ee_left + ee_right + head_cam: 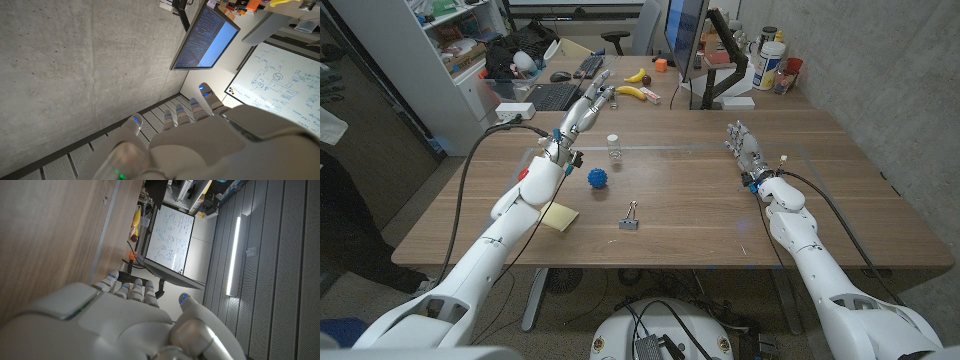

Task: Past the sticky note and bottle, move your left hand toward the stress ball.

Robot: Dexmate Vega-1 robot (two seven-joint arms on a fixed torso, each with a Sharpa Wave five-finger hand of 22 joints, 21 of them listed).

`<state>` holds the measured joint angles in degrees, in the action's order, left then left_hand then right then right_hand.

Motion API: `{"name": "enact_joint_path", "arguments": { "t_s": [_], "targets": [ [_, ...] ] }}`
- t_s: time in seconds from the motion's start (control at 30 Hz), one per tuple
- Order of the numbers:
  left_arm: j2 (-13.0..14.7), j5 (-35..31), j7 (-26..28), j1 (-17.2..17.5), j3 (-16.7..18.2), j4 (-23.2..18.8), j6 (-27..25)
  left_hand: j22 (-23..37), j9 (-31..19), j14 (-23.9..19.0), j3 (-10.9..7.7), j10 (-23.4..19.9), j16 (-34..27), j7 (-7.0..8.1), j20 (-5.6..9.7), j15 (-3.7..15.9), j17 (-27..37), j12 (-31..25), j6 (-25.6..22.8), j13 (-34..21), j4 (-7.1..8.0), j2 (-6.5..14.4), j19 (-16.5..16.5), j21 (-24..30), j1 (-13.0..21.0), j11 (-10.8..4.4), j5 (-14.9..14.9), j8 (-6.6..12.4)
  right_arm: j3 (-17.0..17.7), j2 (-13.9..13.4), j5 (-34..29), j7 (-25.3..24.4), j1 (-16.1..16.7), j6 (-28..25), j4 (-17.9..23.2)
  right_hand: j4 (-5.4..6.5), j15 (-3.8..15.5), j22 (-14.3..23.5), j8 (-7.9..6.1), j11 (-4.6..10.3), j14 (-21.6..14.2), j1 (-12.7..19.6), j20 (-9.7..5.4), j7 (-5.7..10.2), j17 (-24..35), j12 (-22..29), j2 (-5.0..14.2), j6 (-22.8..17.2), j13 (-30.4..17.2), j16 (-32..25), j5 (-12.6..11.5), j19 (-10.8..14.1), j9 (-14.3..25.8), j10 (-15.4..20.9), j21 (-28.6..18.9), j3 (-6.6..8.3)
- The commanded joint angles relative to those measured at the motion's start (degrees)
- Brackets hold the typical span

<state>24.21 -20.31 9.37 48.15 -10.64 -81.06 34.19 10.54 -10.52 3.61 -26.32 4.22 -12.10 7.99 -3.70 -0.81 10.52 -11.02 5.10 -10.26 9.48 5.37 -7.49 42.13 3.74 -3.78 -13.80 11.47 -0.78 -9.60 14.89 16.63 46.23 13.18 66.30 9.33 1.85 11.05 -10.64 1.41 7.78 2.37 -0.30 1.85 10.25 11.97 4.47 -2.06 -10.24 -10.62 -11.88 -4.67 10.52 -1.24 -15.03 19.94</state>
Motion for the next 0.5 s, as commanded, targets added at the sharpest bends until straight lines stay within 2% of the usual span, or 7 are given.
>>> {"name": "enact_joint_path", "arguments": {
  "t_s": [0.03,0.5],
  "targets": [
    [1.03,-3.35,0.88,0.25,-0.31,-1.29,0.06,0.06,-0.28,0.17,-0.49,-0.11,0.18,0.21,-0.12,0.28,0.23,0.11,-0.46,-0.18,-0.07,2.53,0.07,-0.24,0.50,-0.11,-0.59,0.01,-0.38,-0.09,-0.18,0.20,-0.49,0.15,-0.74,0.06,-0.19,0.26,-0.37,0.46,0.21,-0.31,0.26,0.47,0.20,-0.15,5.52,0.16,-0.21,-0.29,-0.08,0.14,0.12,-0.10,0.01,0.37],
    [2.13,-8.37,3.14,1.19,-0.85,-3.58,-2.03,0.05,-0.25,0.27,-0.61,-0.19,0.27,0.54,-0.20,0.38,0.20,0.13,-1.03,-0.18,-0.16,2.48,0.00,-0.45,0.65,-0.37,-0.61,0.16,-0.43,-0.25,-0.05,0.27,-0.35,0.17,-0.78,0.07,-0.28,0.26,-0.37,0.41,0.20,-0.33,0.31,0.48,0.20,-0.15,5.50,0.13,-0.22,-0.30,-0.09,0.13,0.12,-0.09,0.07,0.35]
  ]
}}
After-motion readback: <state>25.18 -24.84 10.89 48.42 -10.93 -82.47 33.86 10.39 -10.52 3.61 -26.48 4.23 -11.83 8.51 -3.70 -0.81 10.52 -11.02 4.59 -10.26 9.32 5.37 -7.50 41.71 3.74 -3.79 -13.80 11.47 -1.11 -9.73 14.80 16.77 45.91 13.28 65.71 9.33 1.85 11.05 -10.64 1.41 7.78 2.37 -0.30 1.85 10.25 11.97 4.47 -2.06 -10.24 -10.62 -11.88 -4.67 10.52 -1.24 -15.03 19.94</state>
